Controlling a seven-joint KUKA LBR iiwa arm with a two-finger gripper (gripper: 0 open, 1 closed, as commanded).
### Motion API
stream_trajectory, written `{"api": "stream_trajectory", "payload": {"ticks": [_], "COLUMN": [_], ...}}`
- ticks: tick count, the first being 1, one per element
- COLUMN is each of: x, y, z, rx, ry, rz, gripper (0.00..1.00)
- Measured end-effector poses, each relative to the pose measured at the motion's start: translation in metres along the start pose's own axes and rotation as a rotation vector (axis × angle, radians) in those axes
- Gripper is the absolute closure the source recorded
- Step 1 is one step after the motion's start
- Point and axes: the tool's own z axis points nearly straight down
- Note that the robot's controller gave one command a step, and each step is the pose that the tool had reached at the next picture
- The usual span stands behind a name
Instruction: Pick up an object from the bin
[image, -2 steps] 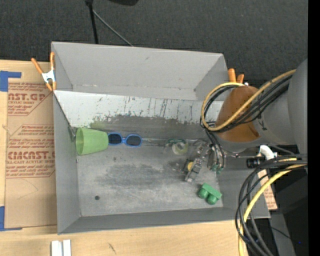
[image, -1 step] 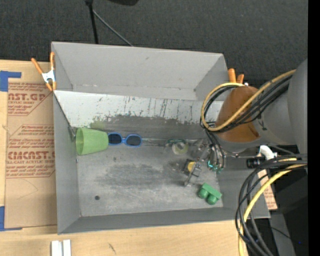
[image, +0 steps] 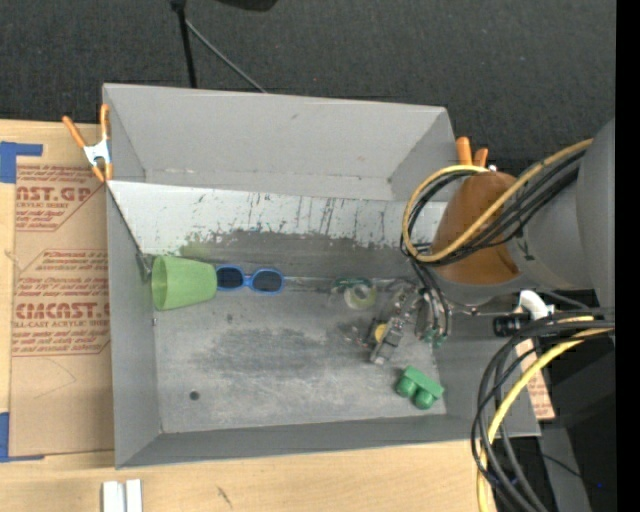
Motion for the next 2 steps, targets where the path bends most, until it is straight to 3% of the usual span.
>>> {"api": "stream_trajectory", "payload": {"ticks": [1, 2], "x": [-0.005, -0.009], "y": [0.031, 0.032], "z": [-0.058, -0.176], "rx": [-0.003, -0.005], "ry": [-0.006, -0.01], "rz": [-0.109, -0.114], "gripper": [1.0, 1.0]}}
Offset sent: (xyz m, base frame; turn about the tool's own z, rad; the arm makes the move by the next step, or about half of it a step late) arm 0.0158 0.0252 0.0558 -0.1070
